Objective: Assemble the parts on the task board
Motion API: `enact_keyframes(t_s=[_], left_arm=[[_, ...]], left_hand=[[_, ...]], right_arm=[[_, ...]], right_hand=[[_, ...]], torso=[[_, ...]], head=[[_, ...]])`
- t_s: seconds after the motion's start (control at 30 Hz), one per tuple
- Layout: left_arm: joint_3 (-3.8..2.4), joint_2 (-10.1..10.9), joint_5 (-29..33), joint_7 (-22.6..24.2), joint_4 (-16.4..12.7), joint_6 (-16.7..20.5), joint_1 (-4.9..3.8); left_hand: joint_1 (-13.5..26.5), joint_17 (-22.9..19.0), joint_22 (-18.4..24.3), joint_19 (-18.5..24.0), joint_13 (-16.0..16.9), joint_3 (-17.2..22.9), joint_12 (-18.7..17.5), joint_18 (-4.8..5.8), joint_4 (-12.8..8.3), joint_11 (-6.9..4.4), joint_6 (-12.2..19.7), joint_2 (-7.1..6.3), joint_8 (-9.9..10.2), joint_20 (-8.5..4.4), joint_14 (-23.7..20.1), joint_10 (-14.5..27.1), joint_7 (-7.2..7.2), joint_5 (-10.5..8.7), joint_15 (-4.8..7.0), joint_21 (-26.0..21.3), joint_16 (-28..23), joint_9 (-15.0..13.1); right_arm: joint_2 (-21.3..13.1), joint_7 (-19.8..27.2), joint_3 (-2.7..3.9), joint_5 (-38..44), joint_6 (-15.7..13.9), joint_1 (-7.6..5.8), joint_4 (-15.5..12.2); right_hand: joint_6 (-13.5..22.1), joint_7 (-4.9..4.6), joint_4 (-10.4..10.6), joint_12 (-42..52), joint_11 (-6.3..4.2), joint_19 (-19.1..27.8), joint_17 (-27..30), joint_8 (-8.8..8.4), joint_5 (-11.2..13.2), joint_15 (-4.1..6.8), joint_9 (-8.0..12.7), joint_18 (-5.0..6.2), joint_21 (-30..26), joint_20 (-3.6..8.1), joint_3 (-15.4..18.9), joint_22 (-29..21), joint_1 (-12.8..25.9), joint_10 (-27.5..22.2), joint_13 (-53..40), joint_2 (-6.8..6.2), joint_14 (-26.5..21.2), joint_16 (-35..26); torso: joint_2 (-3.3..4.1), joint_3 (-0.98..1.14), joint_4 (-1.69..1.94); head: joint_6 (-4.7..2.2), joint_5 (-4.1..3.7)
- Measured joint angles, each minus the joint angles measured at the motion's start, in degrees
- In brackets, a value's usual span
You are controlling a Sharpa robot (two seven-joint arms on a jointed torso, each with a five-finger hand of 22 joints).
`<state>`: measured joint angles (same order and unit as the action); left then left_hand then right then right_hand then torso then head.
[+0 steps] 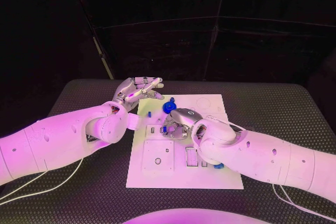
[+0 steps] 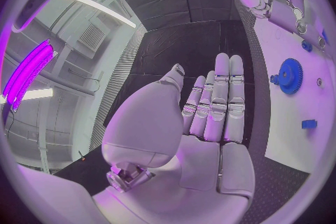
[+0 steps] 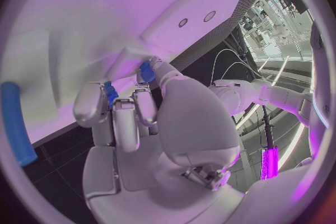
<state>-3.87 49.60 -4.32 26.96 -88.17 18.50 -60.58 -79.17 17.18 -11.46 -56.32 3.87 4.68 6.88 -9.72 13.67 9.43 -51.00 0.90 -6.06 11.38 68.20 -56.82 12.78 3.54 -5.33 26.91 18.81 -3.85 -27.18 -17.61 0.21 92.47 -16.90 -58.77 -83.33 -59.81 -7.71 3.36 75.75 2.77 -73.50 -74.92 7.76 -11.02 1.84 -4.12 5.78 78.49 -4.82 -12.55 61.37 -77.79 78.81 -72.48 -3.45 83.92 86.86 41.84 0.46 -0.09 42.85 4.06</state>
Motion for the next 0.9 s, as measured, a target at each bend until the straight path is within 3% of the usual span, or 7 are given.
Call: enact_keyframes(t_s=[0.57, 0.9], left_arm=[[0.00, 0.0, 0.0, 0.0, 0.0, 0.0, 0.00], [0.00, 0.0, 0.0, -0.1, 0.1, -0.1, 0.00]], left_hand=[[0.0, 0.0, 0.0, 0.0, 0.0, 0.0, 0.0, 0.00, 0.0, 0.00, 0.0, 0.00, 0.0, 0.00, 0.0, 0.0, 0.00, 0.00, 0.00, 0.0, 0.0, 0.0], [0.0, 0.0, 0.0, 0.0, 0.0, 0.0, 0.0, 0.00, 0.0, 0.00, 0.0, 0.00, 0.0, 0.00, 0.0, 0.0, 0.00, 0.00, 0.00, 0.0, 0.0, 0.0]], right_arm=[[0.0, -0.2, 0.01, 0.8, 0.2, -0.01, 0.0], [0.1, -0.4, 0.01, 1.0, 0.1, -0.01, 0.1]], right_hand=[[0.7, -0.42, 0.1, -0.4, 0.41, 0.2, 0.0, -0.39, 0.0, -0.42, 0.3, 0.00, 0.0, -0.21, 0.1, -0.3, 0.5, -0.4, 0.4, -0.46, 0.0, -0.2], [2.2, -0.88, 0.7, -1.0, 0.81, 0.6, 0.0, -1.16, 0.5, -0.83, 0.2, 0.00, -0.6, -0.61, 0.7, -0.9, 1.7, -1.2, 1.1, -1.65, 0.0, -0.5]], torso=[[0.02, -0.01, 0.02], [0.02, -0.02, 0.05]], head=[[0.13, -0.04], [0.23, -0.05]])
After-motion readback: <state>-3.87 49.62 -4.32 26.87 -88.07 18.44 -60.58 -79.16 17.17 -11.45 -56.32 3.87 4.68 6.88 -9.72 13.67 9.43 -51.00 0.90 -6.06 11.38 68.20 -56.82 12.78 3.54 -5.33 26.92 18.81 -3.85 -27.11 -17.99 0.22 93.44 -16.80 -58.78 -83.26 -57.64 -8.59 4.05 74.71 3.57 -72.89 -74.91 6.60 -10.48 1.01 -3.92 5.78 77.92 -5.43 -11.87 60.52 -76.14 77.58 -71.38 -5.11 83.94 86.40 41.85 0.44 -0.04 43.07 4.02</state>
